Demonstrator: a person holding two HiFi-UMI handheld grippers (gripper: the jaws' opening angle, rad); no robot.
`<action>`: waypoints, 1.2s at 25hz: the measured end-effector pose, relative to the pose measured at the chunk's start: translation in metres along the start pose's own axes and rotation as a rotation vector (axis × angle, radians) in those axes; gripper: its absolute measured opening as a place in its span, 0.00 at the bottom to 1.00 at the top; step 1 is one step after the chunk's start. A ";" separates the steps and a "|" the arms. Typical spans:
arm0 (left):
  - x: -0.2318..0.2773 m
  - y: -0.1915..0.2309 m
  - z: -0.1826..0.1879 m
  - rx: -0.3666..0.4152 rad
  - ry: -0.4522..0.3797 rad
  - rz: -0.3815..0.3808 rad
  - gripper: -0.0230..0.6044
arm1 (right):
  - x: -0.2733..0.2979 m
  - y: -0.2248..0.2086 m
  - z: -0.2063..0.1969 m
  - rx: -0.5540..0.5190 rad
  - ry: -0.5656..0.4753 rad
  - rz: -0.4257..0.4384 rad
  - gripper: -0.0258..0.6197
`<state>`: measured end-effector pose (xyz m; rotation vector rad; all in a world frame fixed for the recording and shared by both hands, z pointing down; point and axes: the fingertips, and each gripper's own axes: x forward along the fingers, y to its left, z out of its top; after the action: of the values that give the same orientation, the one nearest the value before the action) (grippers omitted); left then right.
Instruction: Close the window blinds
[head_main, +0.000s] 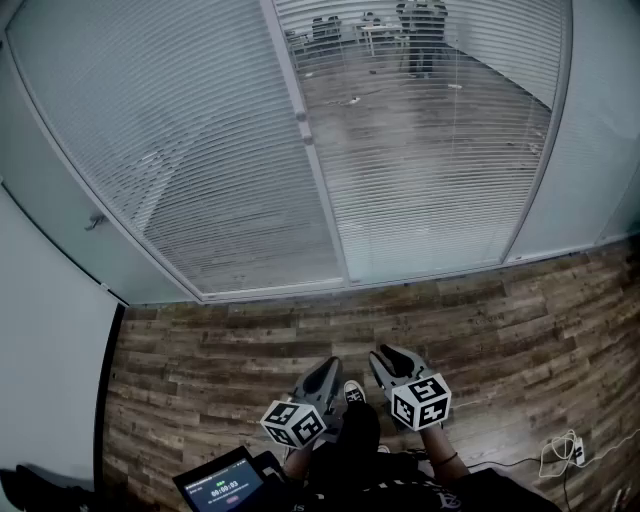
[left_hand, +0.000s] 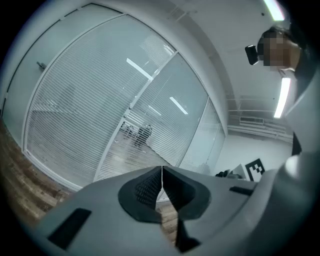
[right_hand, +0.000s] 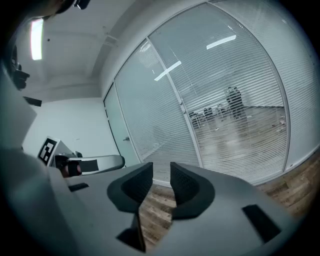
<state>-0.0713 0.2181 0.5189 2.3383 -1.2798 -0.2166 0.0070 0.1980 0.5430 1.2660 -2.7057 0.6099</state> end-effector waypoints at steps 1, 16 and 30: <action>0.009 0.007 0.001 -0.009 0.003 0.003 0.05 | 0.009 -0.006 0.002 -0.003 0.009 -0.002 0.22; 0.154 0.166 0.112 -0.052 -0.006 -0.027 0.05 | 0.208 -0.064 0.107 -0.036 -0.016 -0.016 0.22; 0.265 0.239 0.144 -0.111 0.006 0.008 0.05 | 0.310 -0.146 0.136 -0.024 0.081 -0.016 0.22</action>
<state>-0.1554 -0.1569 0.5253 2.2383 -1.2418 -0.2704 -0.0736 -0.1614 0.5409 1.2288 -2.6274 0.6105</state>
